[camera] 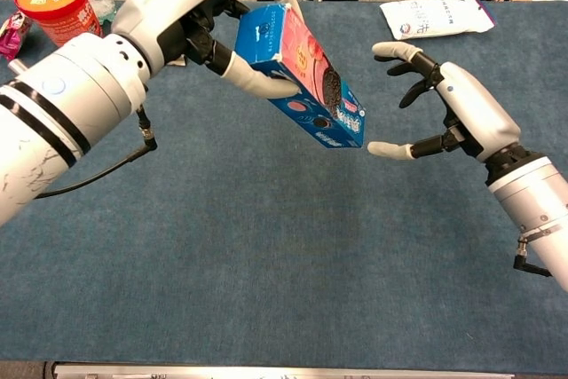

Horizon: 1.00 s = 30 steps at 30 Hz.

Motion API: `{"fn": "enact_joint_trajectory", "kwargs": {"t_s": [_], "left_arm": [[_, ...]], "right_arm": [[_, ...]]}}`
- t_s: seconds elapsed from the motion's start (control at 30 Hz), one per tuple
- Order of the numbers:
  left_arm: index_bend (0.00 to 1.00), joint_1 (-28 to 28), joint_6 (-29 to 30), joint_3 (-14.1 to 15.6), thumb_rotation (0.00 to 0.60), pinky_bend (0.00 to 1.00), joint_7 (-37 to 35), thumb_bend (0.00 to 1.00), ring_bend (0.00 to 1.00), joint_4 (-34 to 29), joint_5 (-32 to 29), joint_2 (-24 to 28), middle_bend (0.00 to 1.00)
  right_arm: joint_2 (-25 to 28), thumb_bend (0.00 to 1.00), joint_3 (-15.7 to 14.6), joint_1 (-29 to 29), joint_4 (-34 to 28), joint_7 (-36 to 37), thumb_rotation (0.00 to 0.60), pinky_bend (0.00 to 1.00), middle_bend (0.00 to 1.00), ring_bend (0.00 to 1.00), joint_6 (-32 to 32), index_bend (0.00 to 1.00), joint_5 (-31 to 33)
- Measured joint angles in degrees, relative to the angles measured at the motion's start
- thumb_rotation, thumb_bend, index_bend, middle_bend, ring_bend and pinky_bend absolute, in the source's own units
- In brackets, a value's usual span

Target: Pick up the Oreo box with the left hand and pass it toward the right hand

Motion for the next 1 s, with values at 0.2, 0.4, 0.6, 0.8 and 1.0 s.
{"fn": "enact_joint_trajectory", "kwargs": {"t_s": [0.2,0.4,0.6,0.8,1.0], "left_arm": [[0.85,-0.5,0.4,0.6,0.6,0.3,-0.3,0.24,0.09,1.0,-0.1,-0.9,0.14],[0.85,-0.7,0.3,1.0,0.6,0.3,-0.9,0.24,0.09,1.3,0.0,-1.4,0.15],[0.85,-1.1,0.1,1.2,0.6,0.3,-1.4,0.24,0.1,1.4,0.7,-2.0,0.15],[0.85,-1.1,0.2,1.5,0.6,0.3,-2.0,0.24,0.1,1.3,0.9,-2.2,0.15],[0.85,-0.9,0.2,1.9,0.6,0.31,-2.5,0.24,0.1,0.9,1.5,-2.1,0.16]], "right_arm": [[-0.6,0.0,-1.2,0.5,-0.6,1.4,0.6,0.4,0.18,0.2,-0.4,0.15,-0.8],[-2.8,0.0,-1.0,0.6,0.6,1.5,0.6,0.39,0.17,0.19,-0.2,0.13,-0.1],[-6.6,0.0,-0.6,0.9,3.7,2.1,0.6,0.39,0.17,0.19,0.5,0.13,0.1],[-8.7,0.0,-0.9,1.4,5.9,3.6,0.6,0.39,0.22,0.21,0.4,0.14,0.1],[-9.8,0.02,-1.0,1.3,7.3,4.1,0.6,0.39,0.35,0.35,1.4,0.27,0.0]]}}
